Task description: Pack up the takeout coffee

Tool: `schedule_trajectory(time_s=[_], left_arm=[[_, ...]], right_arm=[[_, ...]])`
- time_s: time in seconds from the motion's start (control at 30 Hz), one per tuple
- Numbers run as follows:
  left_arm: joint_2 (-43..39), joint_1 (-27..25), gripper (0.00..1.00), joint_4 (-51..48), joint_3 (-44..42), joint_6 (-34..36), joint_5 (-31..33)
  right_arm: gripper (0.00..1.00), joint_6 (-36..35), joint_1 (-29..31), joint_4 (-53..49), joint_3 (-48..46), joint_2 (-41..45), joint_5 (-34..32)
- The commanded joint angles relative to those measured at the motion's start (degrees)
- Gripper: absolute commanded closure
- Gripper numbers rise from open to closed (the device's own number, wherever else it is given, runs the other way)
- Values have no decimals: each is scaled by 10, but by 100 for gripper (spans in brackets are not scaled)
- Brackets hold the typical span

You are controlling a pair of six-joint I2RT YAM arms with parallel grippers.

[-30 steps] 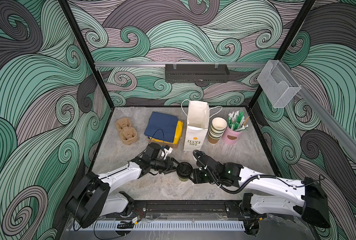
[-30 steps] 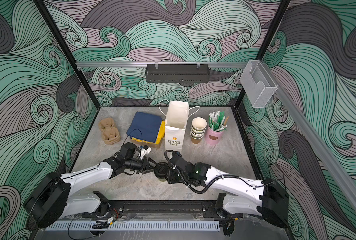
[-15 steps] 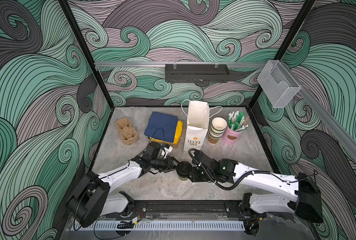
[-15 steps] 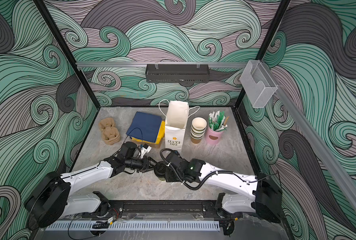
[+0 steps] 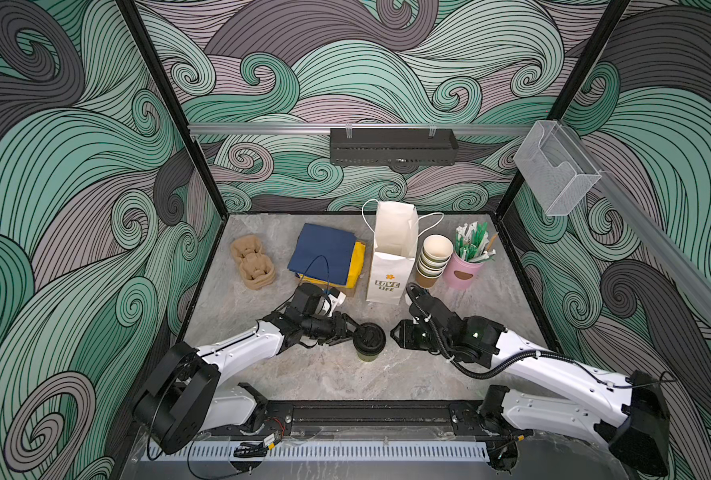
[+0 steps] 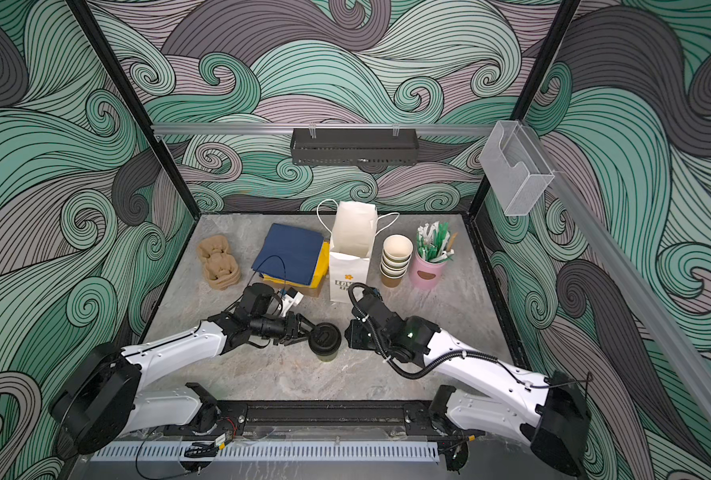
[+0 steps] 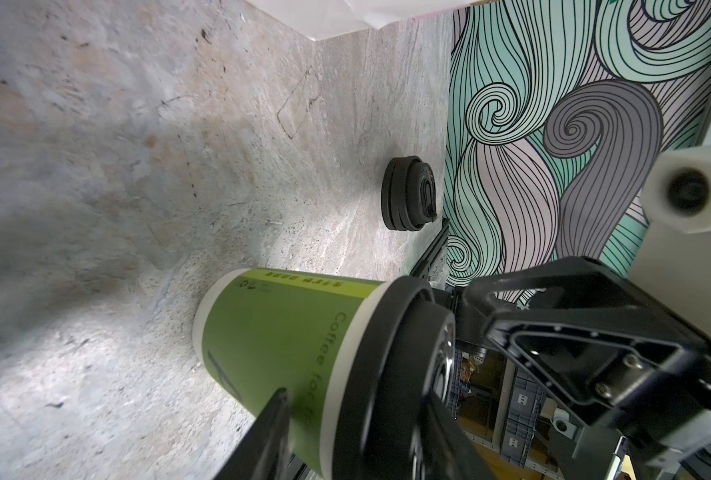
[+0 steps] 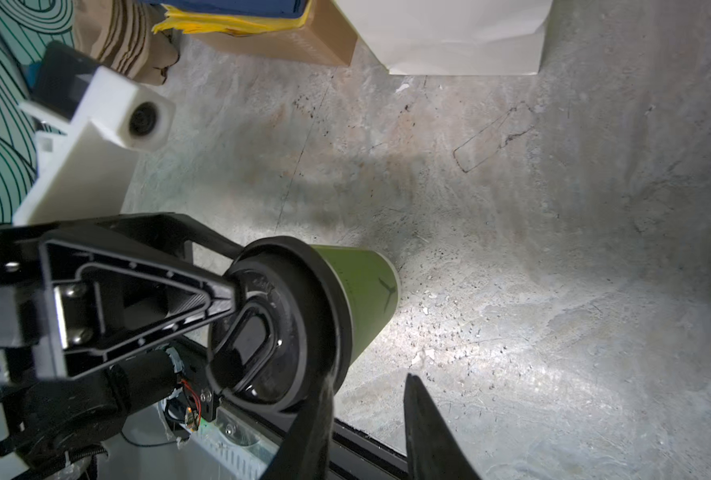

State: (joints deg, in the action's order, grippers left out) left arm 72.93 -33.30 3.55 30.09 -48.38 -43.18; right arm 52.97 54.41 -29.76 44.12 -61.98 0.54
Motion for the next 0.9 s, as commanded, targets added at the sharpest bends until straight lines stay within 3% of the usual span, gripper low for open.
schedule_trajectory(time_s=[0.0,0.4,0.6,0.87], left_arm=[[11,-8,52,-48,4,14,10],[13,-8,53,-53,8,15,10],[19,-8,54,-62,13,24,12],[25,-9,55,-69,11,29,15]], right_arm=[[71,19,1,33,-1,-12,17],[86,30,-1,79,-22,-53,45],[93,33,-3,5,-12,-72,26],[93,48,-4,-36,-23,-96,25]])
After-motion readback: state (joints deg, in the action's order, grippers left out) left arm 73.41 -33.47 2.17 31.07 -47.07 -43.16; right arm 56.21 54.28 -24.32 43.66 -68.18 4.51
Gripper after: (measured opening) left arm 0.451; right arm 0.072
